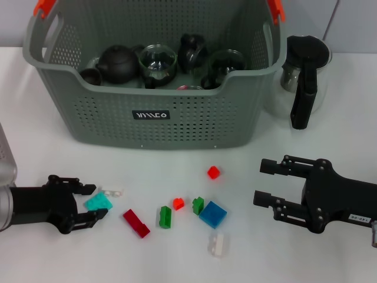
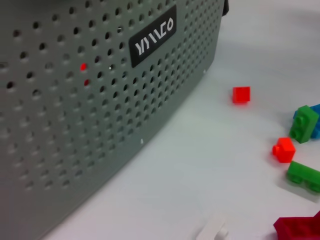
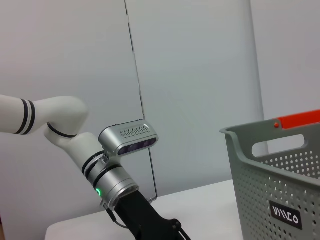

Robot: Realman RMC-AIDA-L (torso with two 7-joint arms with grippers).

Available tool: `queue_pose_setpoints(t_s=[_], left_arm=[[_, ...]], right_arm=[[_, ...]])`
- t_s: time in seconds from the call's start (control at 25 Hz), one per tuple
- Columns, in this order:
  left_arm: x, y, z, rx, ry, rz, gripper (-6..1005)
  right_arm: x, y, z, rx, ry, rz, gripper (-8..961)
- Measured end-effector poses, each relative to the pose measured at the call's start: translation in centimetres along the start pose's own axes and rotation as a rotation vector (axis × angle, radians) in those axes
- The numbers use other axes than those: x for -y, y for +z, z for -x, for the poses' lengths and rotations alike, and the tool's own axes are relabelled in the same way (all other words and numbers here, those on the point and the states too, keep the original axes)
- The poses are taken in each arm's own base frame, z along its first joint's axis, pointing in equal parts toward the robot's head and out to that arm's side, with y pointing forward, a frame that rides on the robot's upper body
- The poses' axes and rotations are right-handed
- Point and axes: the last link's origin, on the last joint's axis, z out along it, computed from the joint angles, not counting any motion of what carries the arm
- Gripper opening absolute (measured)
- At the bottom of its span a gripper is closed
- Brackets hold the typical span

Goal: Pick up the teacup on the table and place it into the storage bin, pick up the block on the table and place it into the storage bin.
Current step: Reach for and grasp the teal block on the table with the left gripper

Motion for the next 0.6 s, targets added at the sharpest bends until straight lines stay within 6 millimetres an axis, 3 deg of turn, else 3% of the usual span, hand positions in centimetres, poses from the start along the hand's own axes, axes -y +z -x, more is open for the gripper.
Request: queue_pose_setpoints(t_s=[0.6], left_arm=[[-0.2, 0.12, -0.18, 0.001, 0.009, 0.016, 542]], right_arm=[[-0.02, 0.01, -0.02, -0.001, 0.0, 0.001, 628]])
